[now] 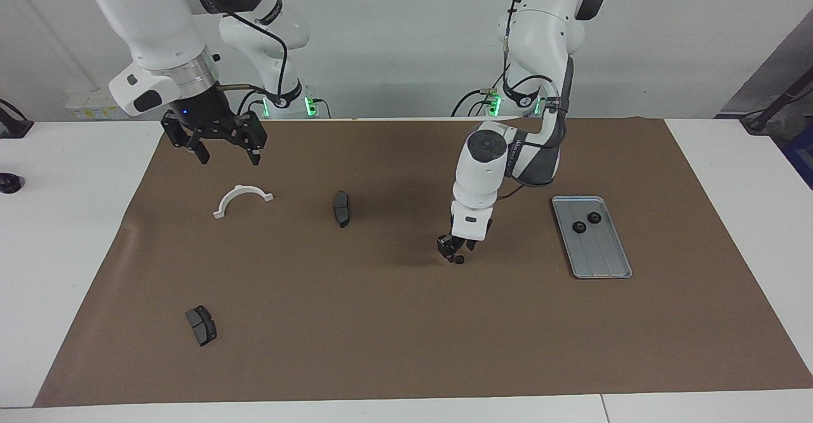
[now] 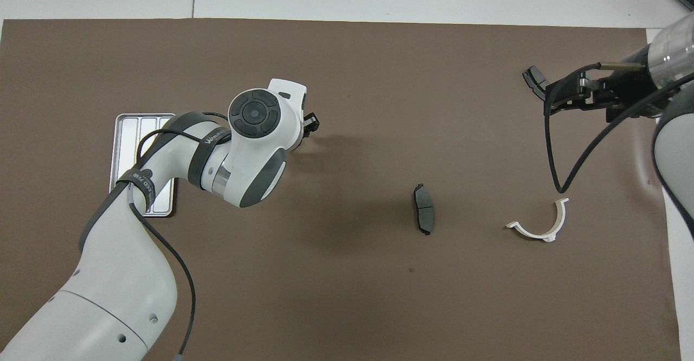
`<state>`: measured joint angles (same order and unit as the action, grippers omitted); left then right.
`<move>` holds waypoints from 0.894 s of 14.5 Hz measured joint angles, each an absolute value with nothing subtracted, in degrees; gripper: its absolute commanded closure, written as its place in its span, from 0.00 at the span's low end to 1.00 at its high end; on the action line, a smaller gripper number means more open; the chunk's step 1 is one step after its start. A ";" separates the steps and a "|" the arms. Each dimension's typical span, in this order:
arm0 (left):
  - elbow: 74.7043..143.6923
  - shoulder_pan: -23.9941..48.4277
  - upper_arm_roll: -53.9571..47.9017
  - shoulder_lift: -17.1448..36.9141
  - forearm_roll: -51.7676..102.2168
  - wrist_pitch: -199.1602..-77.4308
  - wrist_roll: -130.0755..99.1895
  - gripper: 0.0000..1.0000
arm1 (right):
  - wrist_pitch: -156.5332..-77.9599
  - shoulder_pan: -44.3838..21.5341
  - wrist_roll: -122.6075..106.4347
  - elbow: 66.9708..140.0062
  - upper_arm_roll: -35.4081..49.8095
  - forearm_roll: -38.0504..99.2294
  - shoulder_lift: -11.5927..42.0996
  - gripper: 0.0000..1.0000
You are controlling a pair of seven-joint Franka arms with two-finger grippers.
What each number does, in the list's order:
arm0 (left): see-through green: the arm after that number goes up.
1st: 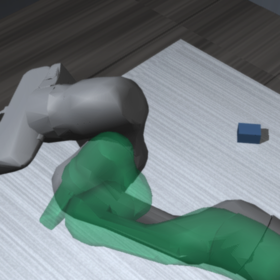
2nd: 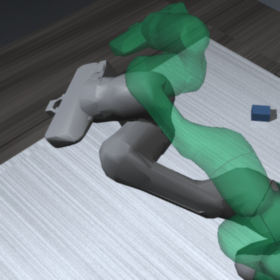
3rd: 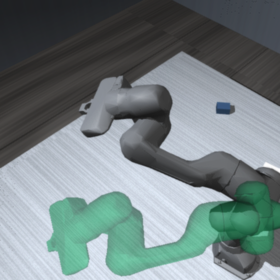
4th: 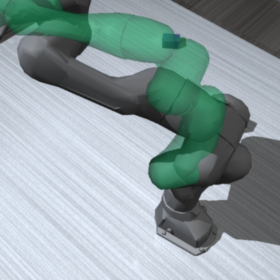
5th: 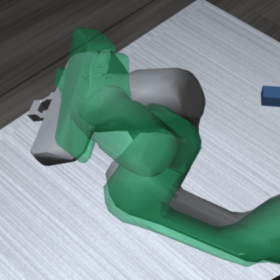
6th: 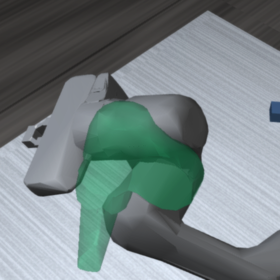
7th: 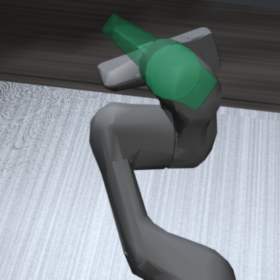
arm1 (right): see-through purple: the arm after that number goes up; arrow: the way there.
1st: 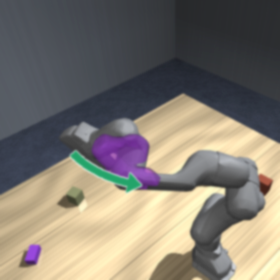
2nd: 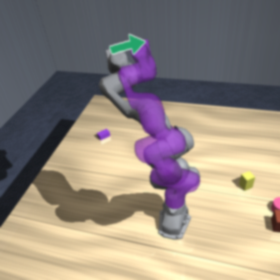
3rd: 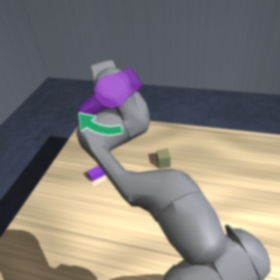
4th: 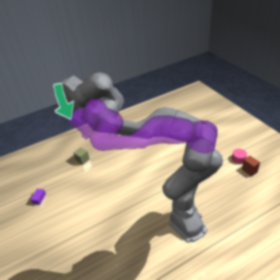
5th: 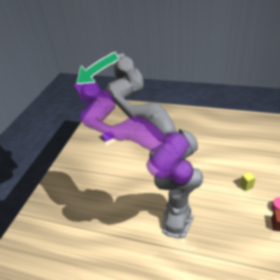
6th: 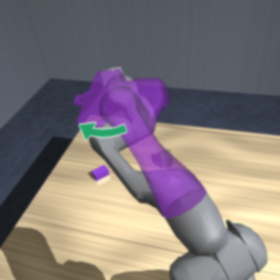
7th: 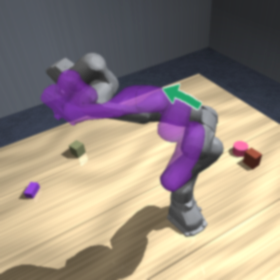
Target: Pick bearing gear from pile to tray
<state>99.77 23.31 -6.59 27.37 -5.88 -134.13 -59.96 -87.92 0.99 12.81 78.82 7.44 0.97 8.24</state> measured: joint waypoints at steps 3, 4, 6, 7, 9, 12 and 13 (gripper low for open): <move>100.91 23.34 -6.49 27.71 -5.90 -135.20 -59.97 0.46 | -87.97 1.50 12.77 83.92 7.42 1.00 5.60 0.00; 101.25 23.40 -6.50 27.72 -5.90 -135.44 -59.97 0.48 | -88.00 2.10 12.20 85.21 7.43 1.00 4.90 0.00; 101.90 23.57 -6.50 27.72 -5.91 -136.37 -59.98 0.53 | -90.22 3.58 10.00 88.46 7.40 1.04 3.23 0.00; 102.07 23.60 -6.51 27.72 -5.92 -136.56 -59.99 0.61 | -92.38 3.91 9.58 90.68 7.37 1.07 2.21 0.00; 102.17 23.61 -6.49 27.71 -5.95 -136.68 -59.99 1.00 | -95.13 3.77 9.56 94.71 7.58 1.07 0.07 0.00; 102.05 23.58 -6.26 27.63 -5.99 -136.63 -60.00 1.00 | -95.72 1.73 9.56 96.98 6.80 1.08 -1.85 0.00; 101.63 23.52 -6.02 27.62 -5.99 -136.23 -60.00 1.00 | -95.72 0.02 9.56 97.17 5.24 1.07 -2.08 0.00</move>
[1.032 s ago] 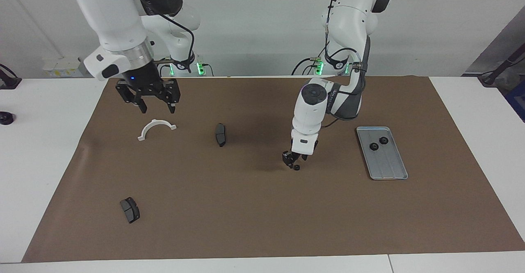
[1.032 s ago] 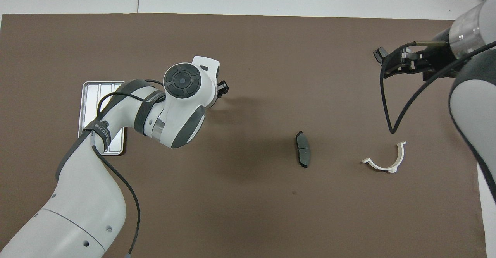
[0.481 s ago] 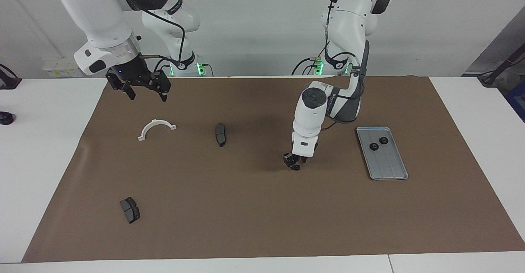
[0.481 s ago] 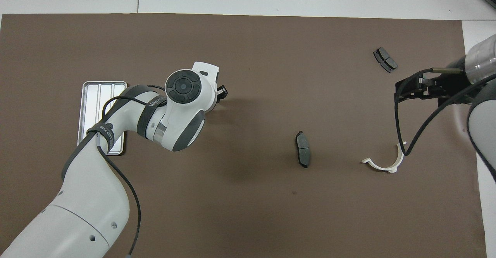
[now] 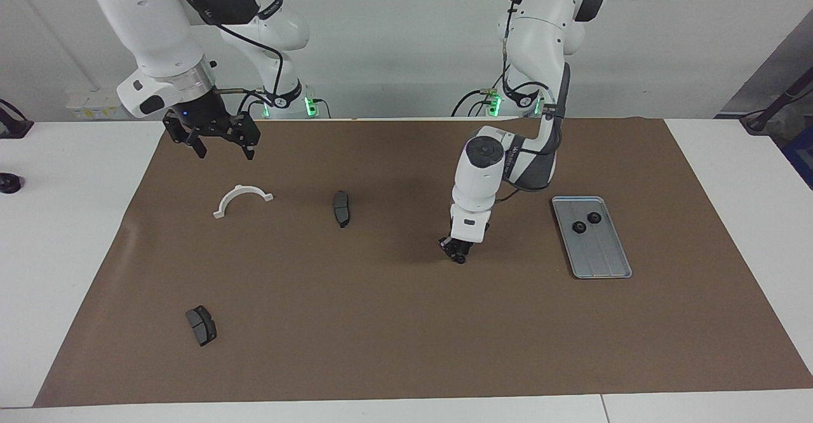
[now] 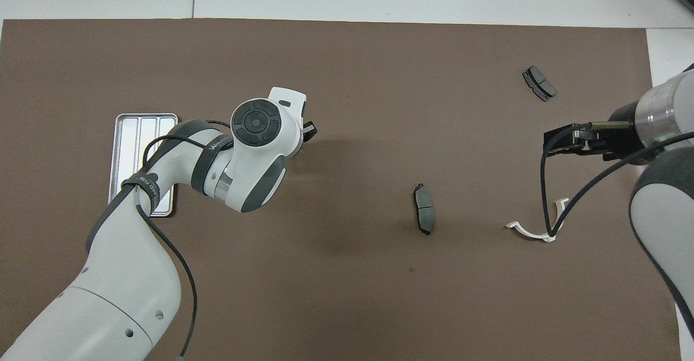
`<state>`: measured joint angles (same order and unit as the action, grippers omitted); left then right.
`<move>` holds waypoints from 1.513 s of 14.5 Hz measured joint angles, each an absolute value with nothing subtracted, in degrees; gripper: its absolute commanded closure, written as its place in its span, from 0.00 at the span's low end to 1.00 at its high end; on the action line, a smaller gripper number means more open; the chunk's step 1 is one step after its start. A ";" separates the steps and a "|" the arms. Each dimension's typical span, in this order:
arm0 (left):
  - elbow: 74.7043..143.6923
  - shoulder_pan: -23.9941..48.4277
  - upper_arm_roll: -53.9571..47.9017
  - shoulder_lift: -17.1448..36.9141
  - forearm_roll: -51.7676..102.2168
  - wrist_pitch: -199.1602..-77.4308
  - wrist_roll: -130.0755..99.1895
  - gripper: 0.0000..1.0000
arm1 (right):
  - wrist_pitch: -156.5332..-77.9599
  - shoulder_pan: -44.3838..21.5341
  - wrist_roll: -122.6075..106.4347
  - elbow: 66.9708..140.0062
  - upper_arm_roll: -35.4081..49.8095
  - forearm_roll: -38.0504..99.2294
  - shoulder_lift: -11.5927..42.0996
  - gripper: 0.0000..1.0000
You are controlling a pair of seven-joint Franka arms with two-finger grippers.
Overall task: Pick bearing gear from pile to tray
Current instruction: 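Lower the held gear onto the tray with the left gripper and release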
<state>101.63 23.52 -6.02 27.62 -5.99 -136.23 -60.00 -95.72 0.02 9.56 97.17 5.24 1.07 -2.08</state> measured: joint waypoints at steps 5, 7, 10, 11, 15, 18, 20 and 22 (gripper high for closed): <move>95.84 21.93 -5.23 26.54 -6.02 -127.79 -59.46 1.00 | -95.73 -3.26 9.53 97.37 0.15 1.07 -2.33 0.00; 95.53 18.37 -5.15 23.74 -5.92 -123.72 -55.32 1.00 | -95.73 -3.26 9.53 97.30 0.05 1.03 -2.33 0.00; 95.71 9.10 -5.02 18.90 -3.53 -117.83 -41.56 1.00 | -95.73 -3.21 9.53 97.16 -0.13 0.78 -2.36 0.00; 95.97 5.81 -4.96 18.07 -3.04 -116.82 -36.53 1.00 | -95.73 -3.21 9.53 97.16 -0.22 0.55 -2.36 0.00; 101.21 -4.68 -4.96 17.41 -2.36 -120.47 -19.57 1.00 | -95.72 -3.21 9.53 97.16 -0.27 0.06 -2.36 0.00; 110.63 -6.42 -5.03 16.58 -2.31 -131.95 -14.77 1.00 | -95.71 -3.21 9.53 97.15 -0.27 0.04 -2.36 0.00; 113.64 -6.42 -5.17 16.59 -2.31 -134.76 -12.32 0.72 | -95.71 -3.21 9.53 97.15 -0.28 0.03 -2.36 0.00; 114.55 -6.42 -5.21 16.61 -2.31 -135.32 -10.36 0.00 | -95.62 -3.21 9.53 97.16 -0.32 0.01 -2.36 0.00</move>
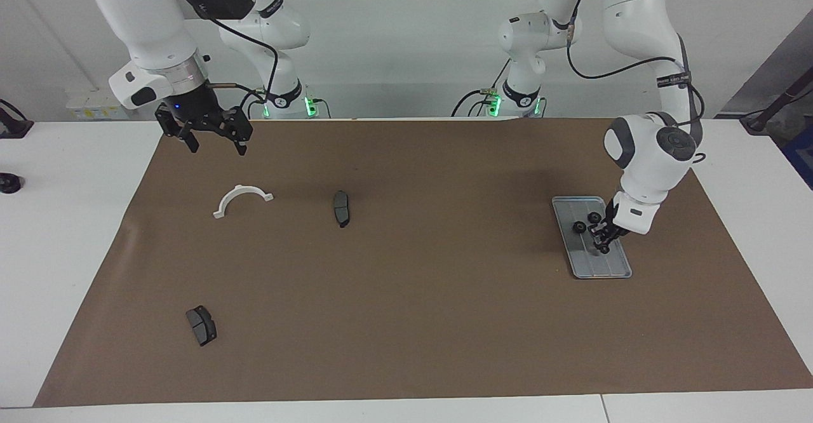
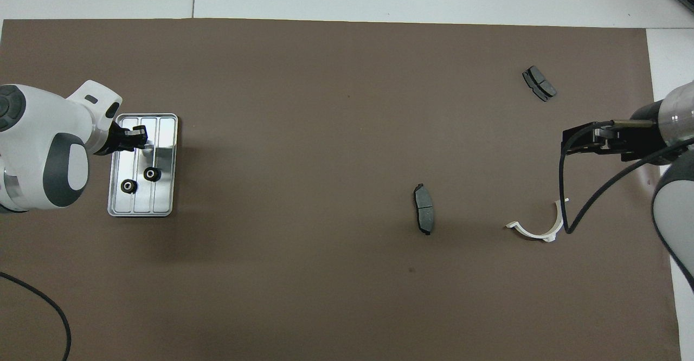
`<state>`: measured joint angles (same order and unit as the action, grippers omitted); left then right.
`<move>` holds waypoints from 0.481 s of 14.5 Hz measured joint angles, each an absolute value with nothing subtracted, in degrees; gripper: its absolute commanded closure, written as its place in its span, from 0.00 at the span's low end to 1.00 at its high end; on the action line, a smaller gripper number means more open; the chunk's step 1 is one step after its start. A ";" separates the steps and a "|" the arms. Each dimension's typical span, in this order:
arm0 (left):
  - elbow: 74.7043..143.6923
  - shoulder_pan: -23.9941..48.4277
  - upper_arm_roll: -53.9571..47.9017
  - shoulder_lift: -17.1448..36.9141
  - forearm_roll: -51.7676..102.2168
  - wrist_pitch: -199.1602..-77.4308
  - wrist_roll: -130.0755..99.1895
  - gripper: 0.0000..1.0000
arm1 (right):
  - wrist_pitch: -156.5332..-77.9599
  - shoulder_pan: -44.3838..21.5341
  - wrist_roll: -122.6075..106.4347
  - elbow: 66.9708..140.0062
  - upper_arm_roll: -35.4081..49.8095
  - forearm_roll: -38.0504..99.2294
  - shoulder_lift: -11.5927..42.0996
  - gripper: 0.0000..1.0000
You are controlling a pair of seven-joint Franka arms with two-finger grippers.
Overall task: Pick bearing gear from pile to tray
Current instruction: 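Lower the held gear onto the tray with the left gripper and release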
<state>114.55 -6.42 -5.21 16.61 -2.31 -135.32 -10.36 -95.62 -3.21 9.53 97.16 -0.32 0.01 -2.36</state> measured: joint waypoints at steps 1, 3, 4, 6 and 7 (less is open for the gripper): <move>114.73 -6.42 -5.21 16.63 -2.31 -135.49 -9.47 0.00 | -95.52 -3.20 9.53 97.16 -0.33 0.01 -2.36 0.00; 114.77 -6.41 -5.25 16.63 -2.31 -135.67 -8.39 0.00 | -95.40 -3.20 9.53 97.17 -0.33 0.00 -2.36 0.00; 114.71 -6.38 -5.36 16.62 -2.31 -135.71 -8.05 0.00 | -95.31 -3.20 9.53 97.18 -0.33 0.00 -2.36 0.00; 114.03 -6.24 -5.90 16.31 -2.46 -134.50 -7.40 0.00 | -95.25 -3.20 9.53 97.18 -0.33 0.00 -2.36 0.00; 113.14 -5.99 -6.31 15.73 -3.12 -132.01 -6.64 0.00 | -95.24 -3.20 9.53 97.19 -0.33 0.00 -2.36 0.00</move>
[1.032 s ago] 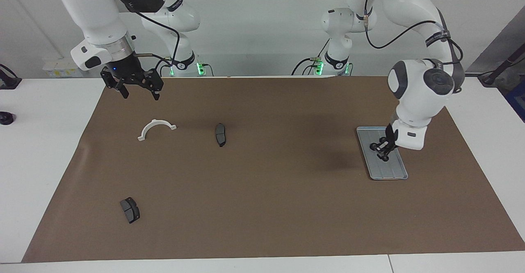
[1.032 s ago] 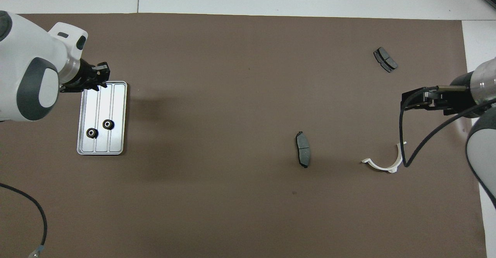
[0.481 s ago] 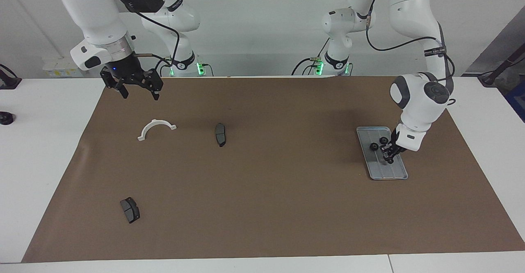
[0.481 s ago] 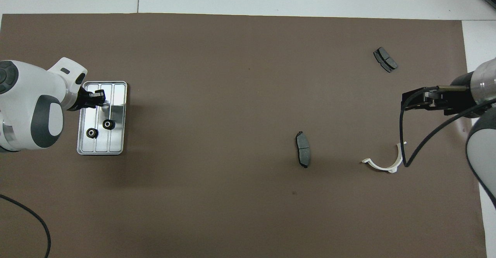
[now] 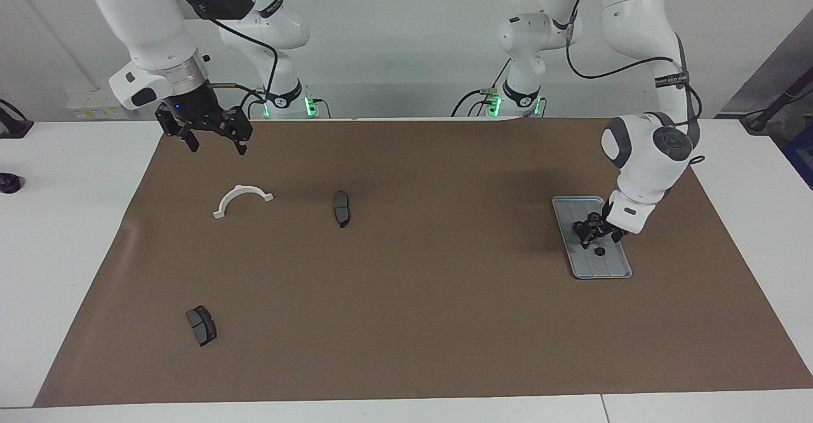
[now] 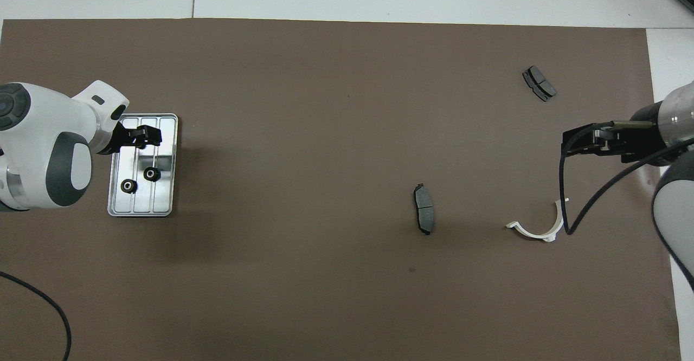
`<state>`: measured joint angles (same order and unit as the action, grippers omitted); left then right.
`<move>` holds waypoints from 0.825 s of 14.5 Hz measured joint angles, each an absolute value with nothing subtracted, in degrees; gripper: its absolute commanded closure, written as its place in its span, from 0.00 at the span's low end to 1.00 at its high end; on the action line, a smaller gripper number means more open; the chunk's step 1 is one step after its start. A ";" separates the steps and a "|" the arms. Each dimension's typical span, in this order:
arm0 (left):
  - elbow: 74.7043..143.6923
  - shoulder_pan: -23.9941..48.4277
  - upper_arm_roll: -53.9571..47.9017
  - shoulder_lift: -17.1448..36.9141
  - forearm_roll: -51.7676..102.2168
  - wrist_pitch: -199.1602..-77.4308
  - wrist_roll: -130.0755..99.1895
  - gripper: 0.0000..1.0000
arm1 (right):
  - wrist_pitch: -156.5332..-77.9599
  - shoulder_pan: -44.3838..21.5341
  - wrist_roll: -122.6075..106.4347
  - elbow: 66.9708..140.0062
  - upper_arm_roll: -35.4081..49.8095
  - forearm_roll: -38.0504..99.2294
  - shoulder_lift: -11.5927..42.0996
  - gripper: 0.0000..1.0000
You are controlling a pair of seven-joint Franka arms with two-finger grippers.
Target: Pick bearing gear from pile to tray
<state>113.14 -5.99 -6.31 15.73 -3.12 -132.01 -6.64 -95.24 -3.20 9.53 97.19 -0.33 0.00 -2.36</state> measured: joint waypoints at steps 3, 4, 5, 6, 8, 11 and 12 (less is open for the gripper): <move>109.79 -1.84 -6.72 12.47 -5.36 -122.33 -5.78 0.00 | -94.95 -3.19 9.53 97.19 -0.35 0.00 -2.36 0.00; 109.42 -0.04 -6.79 11.17 -5.43 -120.01 -5.79 0.00 | -94.56 -3.16 9.53 97.19 -0.38 0.00 -2.36 0.00; 109.38 1.66 -6.85 9.91 -5.45 -117.81 -5.92 0.00 | -94.27 -3.13 9.52 97.16 -0.40 0.00 -2.36 0.00; 109.38 2.98 -6.88 8.90 -5.45 -116.05 -6.26 0.00 | -93.99 -3.10 9.52 97.02 -0.42 0.00 -2.36 0.00; 109.36 4.22 -6.91 7.36 -5.45 -113.56 -7.02 0.00 | -91.82 -3.01 9.52 95.64 -0.46 0.00 -2.26 0.00; 108.07 4.05 -6.16 5.00 -4.53 -108.81 -7.08 0.00 | -86.44 -2.97 9.44 90.95 -0.46 0.00 -1.33 0.00; 106.74 3.93 -5.66 4.01 -3.78 -106.34 -7.08 0.00 | -85.04 -2.97 9.25 89.31 -0.46 0.01 -0.86 0.00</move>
